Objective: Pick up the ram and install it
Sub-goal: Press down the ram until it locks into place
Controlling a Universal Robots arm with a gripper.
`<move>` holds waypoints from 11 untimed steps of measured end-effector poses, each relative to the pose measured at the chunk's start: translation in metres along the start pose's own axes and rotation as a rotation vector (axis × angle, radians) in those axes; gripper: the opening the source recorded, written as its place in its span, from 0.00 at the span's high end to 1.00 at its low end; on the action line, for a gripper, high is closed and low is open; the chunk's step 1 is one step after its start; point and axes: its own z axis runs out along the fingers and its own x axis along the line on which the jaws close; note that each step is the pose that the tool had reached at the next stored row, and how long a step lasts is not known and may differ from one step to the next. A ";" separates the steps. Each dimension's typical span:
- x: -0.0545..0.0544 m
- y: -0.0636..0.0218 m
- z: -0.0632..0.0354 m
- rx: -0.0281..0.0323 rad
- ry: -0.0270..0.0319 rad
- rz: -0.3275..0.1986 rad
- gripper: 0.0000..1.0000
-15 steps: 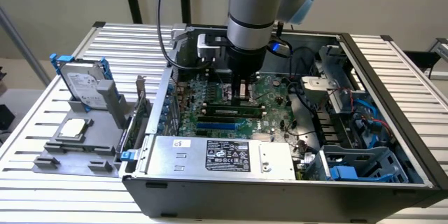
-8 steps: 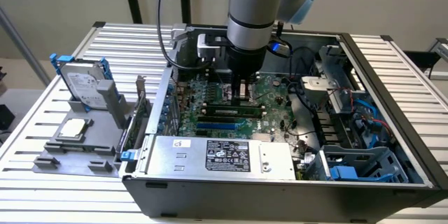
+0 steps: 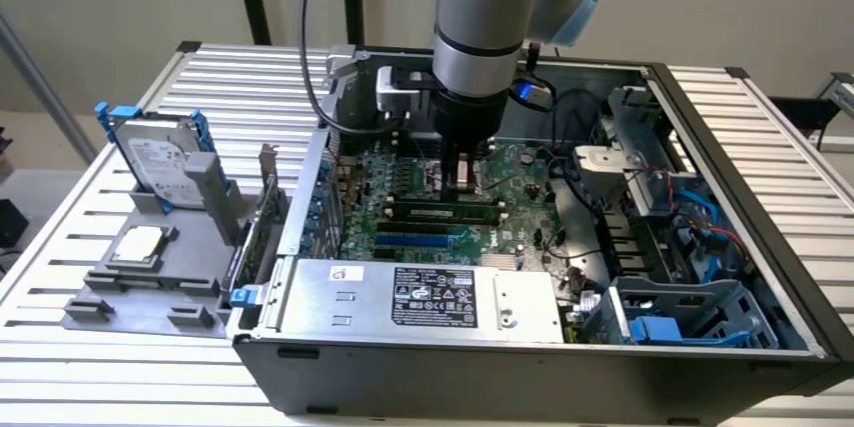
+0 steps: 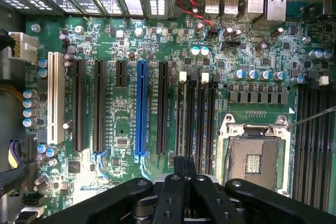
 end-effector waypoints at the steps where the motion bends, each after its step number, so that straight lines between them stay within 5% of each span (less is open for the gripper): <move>1: 0.000 0.0000 0.0017 0.0003 -0.0001 0.000 0.89; 11: 0.001 -0.0002 0.0185 0.0068 0.0016 0.000 0.89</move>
